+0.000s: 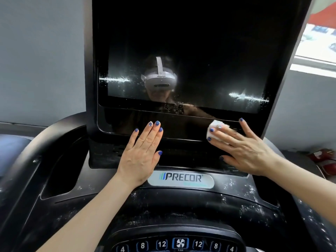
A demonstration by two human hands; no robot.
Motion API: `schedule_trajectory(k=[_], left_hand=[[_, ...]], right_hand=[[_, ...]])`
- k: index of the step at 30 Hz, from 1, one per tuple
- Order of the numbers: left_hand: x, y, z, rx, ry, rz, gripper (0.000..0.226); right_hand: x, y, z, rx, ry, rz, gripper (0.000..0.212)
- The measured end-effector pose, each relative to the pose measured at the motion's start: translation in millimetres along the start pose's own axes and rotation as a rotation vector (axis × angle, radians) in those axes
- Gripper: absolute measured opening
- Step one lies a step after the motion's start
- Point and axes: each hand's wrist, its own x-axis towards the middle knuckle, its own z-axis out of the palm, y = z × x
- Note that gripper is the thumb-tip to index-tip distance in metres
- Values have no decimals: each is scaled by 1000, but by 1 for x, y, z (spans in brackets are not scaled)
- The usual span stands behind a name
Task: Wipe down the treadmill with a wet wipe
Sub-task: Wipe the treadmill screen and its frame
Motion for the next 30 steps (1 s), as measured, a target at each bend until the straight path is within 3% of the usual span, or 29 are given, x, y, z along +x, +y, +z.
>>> schedule_trajectory(k=[8,16,21,30], left_hand=[[-2,-5,-8,-22,3,20,61],[-28,-34,-24,-12,43,-115,63],[-41,-61,-32,27,-3,-196,65],[-48,-78,-34,51,-18,-153,64]], right_hand=[[12,-25,-3,84,49,-25,68],[-14,-15,12,47,18,-122,70],[17,-31,8,24,64,-132,67],[68,-74,-4,33,102,-163,63]])
